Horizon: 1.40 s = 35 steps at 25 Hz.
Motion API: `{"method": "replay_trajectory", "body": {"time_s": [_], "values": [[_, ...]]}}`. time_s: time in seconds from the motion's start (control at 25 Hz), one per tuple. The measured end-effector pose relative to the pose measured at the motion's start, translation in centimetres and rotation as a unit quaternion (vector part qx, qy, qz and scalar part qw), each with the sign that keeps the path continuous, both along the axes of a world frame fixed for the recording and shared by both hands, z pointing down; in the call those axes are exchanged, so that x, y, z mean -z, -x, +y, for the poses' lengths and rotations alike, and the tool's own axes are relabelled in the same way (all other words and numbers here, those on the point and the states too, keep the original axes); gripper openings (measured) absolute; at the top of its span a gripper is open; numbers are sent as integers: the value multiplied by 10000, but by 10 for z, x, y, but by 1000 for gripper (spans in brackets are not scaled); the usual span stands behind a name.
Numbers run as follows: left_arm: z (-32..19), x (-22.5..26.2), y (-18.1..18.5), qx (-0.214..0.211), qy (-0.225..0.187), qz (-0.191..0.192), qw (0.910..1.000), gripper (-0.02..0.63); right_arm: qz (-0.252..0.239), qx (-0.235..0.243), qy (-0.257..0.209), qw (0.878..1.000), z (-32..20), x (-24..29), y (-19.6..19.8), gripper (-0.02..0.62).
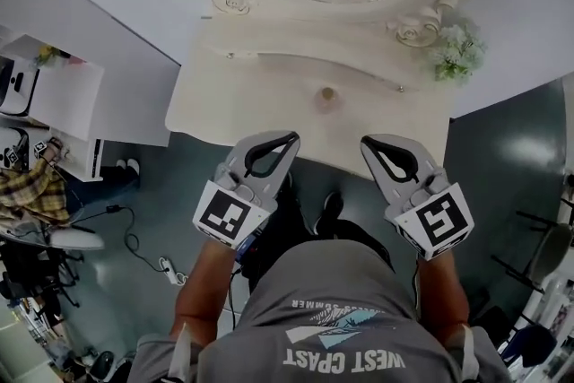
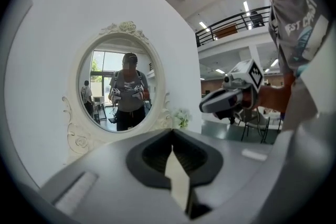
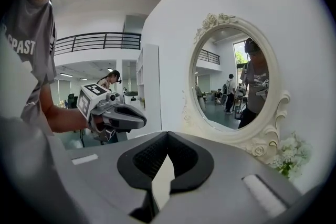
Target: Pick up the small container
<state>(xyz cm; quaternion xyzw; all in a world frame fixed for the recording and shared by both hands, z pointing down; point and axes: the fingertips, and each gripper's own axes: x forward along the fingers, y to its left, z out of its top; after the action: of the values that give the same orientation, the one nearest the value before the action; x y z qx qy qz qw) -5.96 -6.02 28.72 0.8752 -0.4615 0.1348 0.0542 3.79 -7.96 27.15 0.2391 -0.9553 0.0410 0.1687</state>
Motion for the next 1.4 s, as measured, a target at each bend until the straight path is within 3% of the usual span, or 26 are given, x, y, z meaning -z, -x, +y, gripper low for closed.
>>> {"method": "replay_trajectory", "body": {"time_s": [0.32,0.48,0.76,1.4], "values": [[-27,-23,16,-418,-137,51,9990,3,222,-416,258,9986,-6,-23,10,2],[-39,-36,22,-479,60,184,9987,3,262,-585,383,9972,-13,-29,16,2],[-61,-69,27,-656,128,84,9977,3,344,-750,559,9950,-27,-52,20,2],[-122,-157,14,-789,615,-52,9950,11,535,-1221,1134,9846,-63,-115,-11,2]]}}
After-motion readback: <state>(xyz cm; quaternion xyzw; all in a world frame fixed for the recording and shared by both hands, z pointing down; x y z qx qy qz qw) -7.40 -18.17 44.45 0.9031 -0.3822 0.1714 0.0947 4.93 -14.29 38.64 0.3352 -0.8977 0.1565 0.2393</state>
